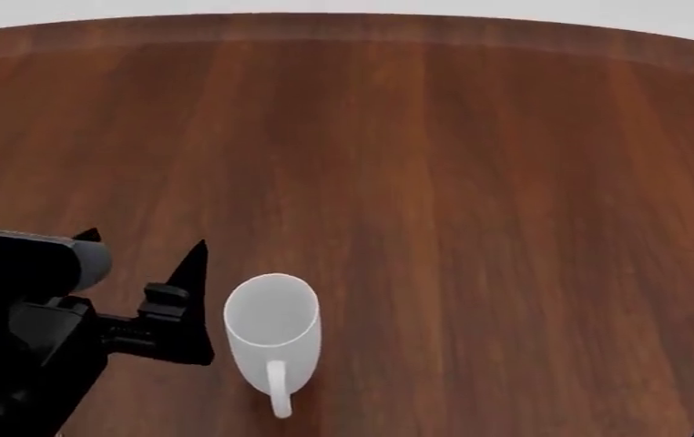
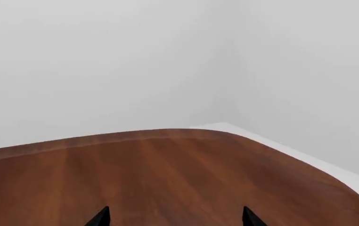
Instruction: Put the white mug on the plate.
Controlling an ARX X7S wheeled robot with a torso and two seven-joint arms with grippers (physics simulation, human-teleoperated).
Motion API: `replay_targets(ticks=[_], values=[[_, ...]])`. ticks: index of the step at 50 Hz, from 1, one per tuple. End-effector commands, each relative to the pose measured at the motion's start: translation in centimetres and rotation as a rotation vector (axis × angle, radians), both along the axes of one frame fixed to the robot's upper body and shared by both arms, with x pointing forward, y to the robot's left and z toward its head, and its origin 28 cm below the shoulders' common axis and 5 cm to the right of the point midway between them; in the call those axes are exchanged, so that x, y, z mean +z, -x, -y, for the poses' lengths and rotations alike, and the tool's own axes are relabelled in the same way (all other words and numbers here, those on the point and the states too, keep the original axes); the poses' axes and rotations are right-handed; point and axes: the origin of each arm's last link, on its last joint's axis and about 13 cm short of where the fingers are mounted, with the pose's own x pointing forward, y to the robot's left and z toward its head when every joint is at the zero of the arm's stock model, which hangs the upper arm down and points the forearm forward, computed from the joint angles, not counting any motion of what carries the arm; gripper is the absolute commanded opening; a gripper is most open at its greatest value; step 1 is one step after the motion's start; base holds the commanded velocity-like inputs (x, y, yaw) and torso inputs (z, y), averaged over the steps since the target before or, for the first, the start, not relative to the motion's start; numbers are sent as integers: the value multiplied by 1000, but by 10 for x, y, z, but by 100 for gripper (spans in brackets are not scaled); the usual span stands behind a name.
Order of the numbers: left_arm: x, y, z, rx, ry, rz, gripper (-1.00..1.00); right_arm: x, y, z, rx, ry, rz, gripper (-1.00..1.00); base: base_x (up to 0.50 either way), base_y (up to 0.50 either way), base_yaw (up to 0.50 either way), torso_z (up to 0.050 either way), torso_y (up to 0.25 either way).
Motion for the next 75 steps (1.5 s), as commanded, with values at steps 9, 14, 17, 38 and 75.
replay_targets(ticks=[9,14,17,38,75], values=[[0,3,2,-20,0,5,100,-1,4,1,6,1,7,100,-1,0,0,0,-189],[0,4,2,-23,2,4,100,-1,4,1,7,0,7,100,0,0,0,0,-188],[-1,3,2,-21,2,2,100,-1,4,1,8,0,7,100,0,0,0,0,-189],[-4,2,30,-56,-23,-92,100,-8,0,0,26,-15,-7,100,0,0,0,0,-32],[-35,-33,59,38,-69,-321,100,-22,-5,-1,56,-52,-28,100,0,0,0,0,0]])
